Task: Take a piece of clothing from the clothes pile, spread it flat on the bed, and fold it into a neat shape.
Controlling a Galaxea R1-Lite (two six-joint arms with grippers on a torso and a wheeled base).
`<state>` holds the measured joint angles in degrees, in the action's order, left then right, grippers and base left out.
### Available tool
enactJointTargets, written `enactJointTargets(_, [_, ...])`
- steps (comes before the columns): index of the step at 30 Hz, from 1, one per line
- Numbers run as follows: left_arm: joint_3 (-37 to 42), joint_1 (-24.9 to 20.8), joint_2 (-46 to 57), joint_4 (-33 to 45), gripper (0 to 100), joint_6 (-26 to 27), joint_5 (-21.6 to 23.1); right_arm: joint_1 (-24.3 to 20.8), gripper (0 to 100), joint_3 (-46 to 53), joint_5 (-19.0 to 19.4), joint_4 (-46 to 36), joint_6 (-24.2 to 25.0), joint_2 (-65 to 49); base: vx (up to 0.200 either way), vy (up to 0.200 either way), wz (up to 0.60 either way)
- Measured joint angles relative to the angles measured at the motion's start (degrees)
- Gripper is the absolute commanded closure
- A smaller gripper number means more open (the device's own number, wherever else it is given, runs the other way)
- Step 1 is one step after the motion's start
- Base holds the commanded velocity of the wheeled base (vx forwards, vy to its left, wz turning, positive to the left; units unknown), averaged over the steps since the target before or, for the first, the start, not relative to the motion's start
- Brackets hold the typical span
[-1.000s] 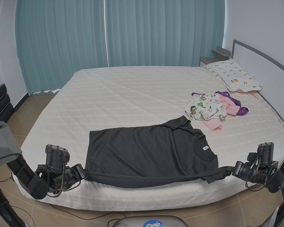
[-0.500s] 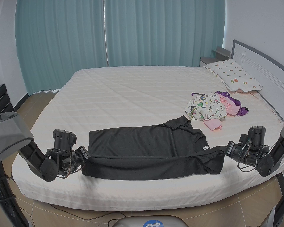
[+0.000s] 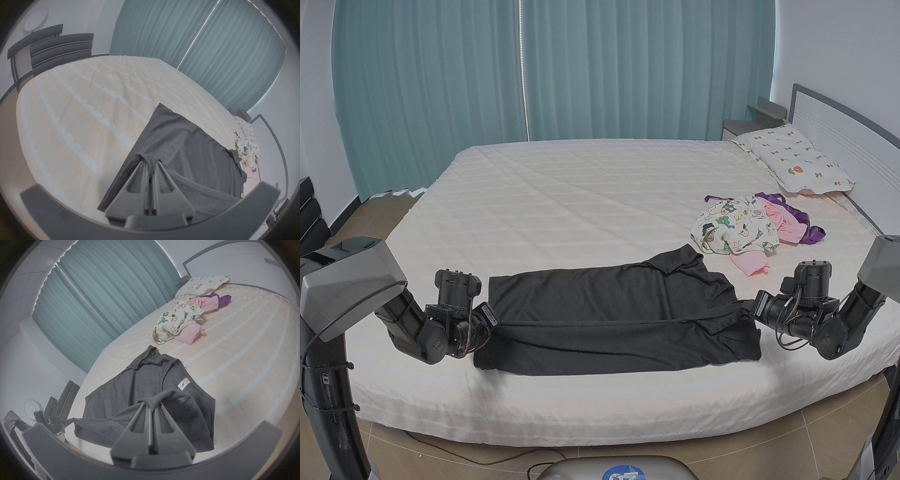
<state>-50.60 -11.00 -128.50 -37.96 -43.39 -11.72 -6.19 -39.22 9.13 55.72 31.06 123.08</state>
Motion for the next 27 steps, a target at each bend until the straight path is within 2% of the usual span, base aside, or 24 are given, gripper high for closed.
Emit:
enactJointTargets(7, [-4.83,0.11,-4.05,1.91,100,-0.05,-0.05,-0.11,100,-1.6,0.0,0.49,0.85,3.06,0.0,0.0,0.0])
enactJointTargets(14, [-8.37,0.17,-5.9,3.21,100,-3.15,0.01,0.82,100,-4.35,-2.02,0.61,6.79,4.22,0.0,0.0,0.0])
enactJointTargets(27, [-9.09,0.44,-6.56,4.74,100,-3.41,0.2,0.96,100,-5.35,-2.07,0.6,7.39,4.95,0.0,0.0,0.0])
